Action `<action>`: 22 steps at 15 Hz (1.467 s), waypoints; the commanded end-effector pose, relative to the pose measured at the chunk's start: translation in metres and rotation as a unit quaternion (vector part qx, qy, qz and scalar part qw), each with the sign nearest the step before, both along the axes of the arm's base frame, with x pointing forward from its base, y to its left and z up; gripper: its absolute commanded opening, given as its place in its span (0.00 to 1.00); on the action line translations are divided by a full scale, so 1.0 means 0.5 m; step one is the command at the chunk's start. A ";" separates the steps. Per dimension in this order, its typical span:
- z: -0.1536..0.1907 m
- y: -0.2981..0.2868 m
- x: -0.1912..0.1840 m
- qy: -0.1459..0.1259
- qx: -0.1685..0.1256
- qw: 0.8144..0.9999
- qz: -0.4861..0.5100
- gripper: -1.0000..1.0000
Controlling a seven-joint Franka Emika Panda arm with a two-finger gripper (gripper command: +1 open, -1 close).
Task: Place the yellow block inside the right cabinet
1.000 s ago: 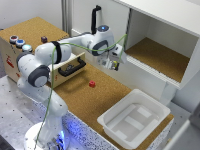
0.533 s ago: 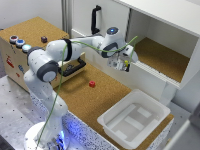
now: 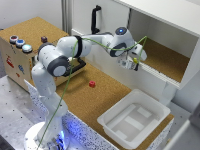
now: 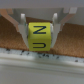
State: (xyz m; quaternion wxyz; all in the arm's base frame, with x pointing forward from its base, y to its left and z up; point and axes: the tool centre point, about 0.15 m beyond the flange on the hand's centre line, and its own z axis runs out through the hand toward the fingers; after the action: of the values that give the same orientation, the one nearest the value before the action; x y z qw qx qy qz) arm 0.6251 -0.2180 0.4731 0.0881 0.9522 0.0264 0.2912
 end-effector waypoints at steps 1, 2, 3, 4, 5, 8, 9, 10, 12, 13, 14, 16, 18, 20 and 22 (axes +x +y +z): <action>0.003 -0.038 0.074 0.016 0.045 0.998 0.038 0.00; -0.006 -0.038 0.076 0.019 0.047 0.998 0.035 0.00; -0.017 -0.038 0.081 0.022 0.053 0.998 0.033 0.00; -0.029 -0.029 0.088 0.026 0.056 0.997 0.035 1.00; -0.044 -0.017 0.095 0.030 0.057 0.997 0.043 1.00; -0.065 0.014 0.097 0.027 0.055 0.997 0.056 1.00; -0.064 0.021 0.094 0.023 0.056 0.996 0.059 1.00; -0.054 0.029 0.089 0.014 0.049 0.997 0.062 1.00; -0.014 0.045 0.073 -0.006 0.034 0.997 0.069 1.00; 0.006 0.056 0.059 -0.018 0.030 0.997 0.074 1.00; 0.022 0.067 0.042 -0.026 0.028 0.996 0.080 1.00; 0.039 0.097 0.003 -0.031 0.034 0.995 0.092 1.00; 0.045 0.133 -0.058 -0.026 0.035 0.994 0.101 1.00; 0.053 0.171 -0.122 -0.019 0.016 0.994 0.102 1.00; 0.061 0.195 -0.178 -0.012 0.000 0.995 0.096 1.00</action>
State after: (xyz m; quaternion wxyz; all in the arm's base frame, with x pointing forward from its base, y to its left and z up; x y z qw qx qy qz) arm 0.6229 -0.1565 0.4915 0.0308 0.9546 0.1029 0.2777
